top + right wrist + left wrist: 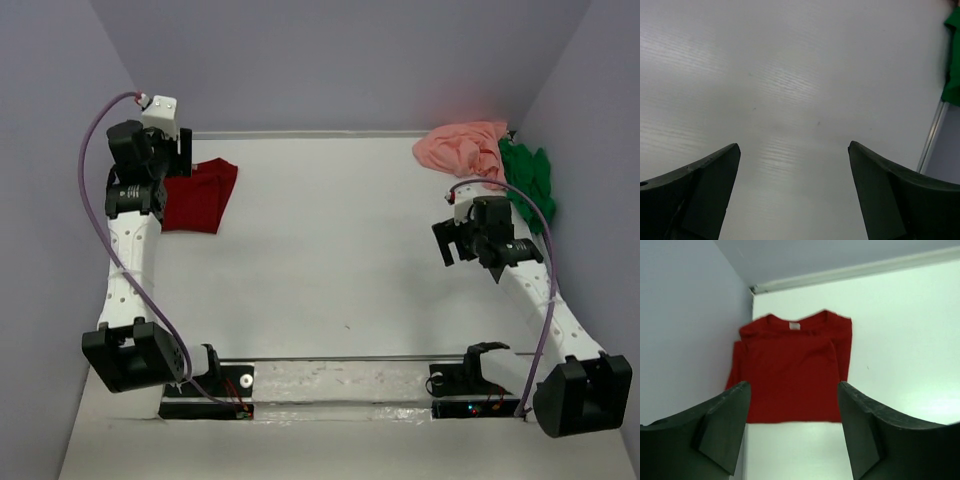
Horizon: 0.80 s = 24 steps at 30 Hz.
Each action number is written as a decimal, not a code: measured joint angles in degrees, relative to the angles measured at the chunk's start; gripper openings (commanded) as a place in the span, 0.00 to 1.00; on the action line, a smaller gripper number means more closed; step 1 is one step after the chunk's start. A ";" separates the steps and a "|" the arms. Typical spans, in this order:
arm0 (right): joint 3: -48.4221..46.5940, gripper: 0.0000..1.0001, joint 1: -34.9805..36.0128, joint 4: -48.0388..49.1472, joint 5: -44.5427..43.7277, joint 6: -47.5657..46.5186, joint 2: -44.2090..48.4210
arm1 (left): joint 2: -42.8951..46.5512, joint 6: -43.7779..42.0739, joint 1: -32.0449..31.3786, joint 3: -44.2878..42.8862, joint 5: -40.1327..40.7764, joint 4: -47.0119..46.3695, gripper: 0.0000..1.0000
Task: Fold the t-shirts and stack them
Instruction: Put the neatly folded tshirt into the corner of the board with the left arm
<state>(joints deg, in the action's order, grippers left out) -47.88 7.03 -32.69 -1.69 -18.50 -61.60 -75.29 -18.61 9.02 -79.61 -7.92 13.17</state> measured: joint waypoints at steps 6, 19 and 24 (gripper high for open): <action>1.99 1.00 -2.99 4.55 -2.67 1.90 6.27 | 1.18 2.27 -1.05 13.42 -1.55 -0.44 0.99; 2.01 1.00 -5.09 6.71 -3.30 3.41 4.57 | 18.53 3.21 -1.07 32.26 -5.05 -13.29 0.99; 2.97 1.00 -5.11 7.45 -3.19 3.10 4.42 | 21.81 3.98 -1.05 38.91 -7.48 -17.03 0.99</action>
<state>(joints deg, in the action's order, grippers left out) -44.91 1.91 -25.23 -4.89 -15.40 -57.19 -53.47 -14.63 7.97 -40.71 -15.40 -3.86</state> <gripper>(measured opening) 0.994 0.989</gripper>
